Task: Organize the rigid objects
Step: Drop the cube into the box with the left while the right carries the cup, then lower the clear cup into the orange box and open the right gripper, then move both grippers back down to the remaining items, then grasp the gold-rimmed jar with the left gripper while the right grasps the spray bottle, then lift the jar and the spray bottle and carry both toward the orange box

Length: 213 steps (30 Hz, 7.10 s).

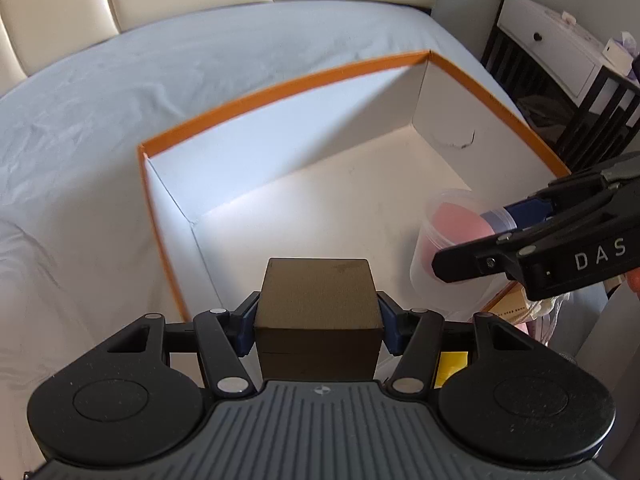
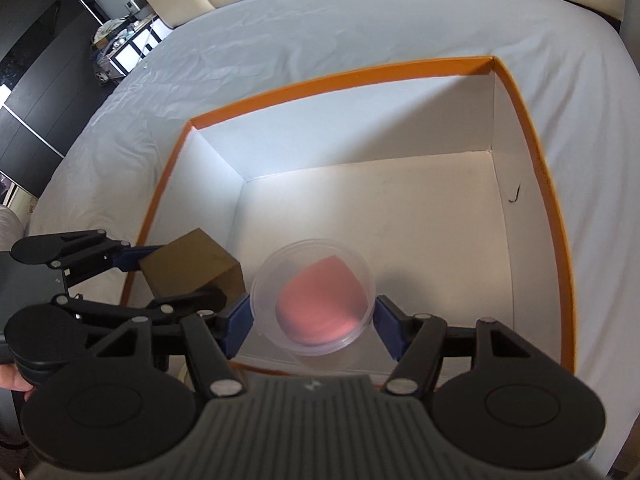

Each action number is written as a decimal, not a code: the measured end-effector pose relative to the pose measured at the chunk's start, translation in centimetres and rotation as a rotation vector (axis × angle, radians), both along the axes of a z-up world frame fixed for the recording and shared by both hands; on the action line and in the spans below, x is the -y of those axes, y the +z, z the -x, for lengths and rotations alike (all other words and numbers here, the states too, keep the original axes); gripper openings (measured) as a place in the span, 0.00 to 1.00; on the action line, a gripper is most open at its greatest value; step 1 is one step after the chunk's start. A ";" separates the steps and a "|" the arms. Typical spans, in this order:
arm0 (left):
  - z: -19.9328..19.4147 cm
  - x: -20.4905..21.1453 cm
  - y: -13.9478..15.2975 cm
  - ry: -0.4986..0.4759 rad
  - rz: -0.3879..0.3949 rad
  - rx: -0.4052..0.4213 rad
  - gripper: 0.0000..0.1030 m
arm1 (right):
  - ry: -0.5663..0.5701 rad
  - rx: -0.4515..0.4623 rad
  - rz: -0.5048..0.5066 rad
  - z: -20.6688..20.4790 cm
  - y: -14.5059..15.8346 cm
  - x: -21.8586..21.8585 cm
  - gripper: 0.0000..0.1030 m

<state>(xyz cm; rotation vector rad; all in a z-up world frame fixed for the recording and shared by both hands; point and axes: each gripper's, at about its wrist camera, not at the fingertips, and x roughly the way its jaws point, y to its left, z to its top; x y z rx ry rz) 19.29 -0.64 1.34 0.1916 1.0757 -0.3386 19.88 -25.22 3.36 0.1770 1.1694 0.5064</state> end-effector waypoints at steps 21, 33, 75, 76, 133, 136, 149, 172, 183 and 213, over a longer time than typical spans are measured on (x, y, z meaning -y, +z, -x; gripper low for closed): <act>2.7 -6.9 3.5 0.265 0.239 0.100 0.74 | -0.024 -0.071 0.009 -1.8 -1.8 -0.7 0.63; 3.9 -11.6 0.3 0.436 0.454 0.045 0.51 | 0.055 -0.004 0.104 -1.5 -2.1 -5.9 0.63; 10.8 -7.0 5.9 0.272 0.308 0.330 0.48 | -0.045 0.324 0.024 9.3 3.7 -1.6 0.74; 11.2 -6.9 5.7 0.274 0.321 0.313 0.51 | -0.052 0.342 0.022 10.2 3.7 -1.2 0.74; 7.5 -3.7 -8.4 0.393 -0.005 -0.237 0.90 | 0.176 0.103 0.170 14.3 -9.2 -5.8 0.50; 7.1 -3.7 -8.8 0.401 -0.008 -0.245 0.90 | 0.181 0.106 0.171 14.1 -9.6 -5.8 0.50; 8.1 -4.6 -8.2 0.420 0.035 -0.248 0.84 | 0.176 0.122 0.172 15.2 -9.4 -5.7 0.49; 14.3 -5.7 -2.8 0.354 0.101 -0.131 0.37 | 0.065 0.154 0.085 17.2 -6.2 -1.8 0.44; 11.6 -5.6 -3.1 0.355 0.024 -0.099 0.86 | 0.031 0.175 0.043 14.9 -5.3 -2.6 0.44; 7.7 -4.0 -7.7 0.380 -0.019 -0.215 0.85 | -0.022 0.105 -0.002 12.5 -7.8 -1.7 0.48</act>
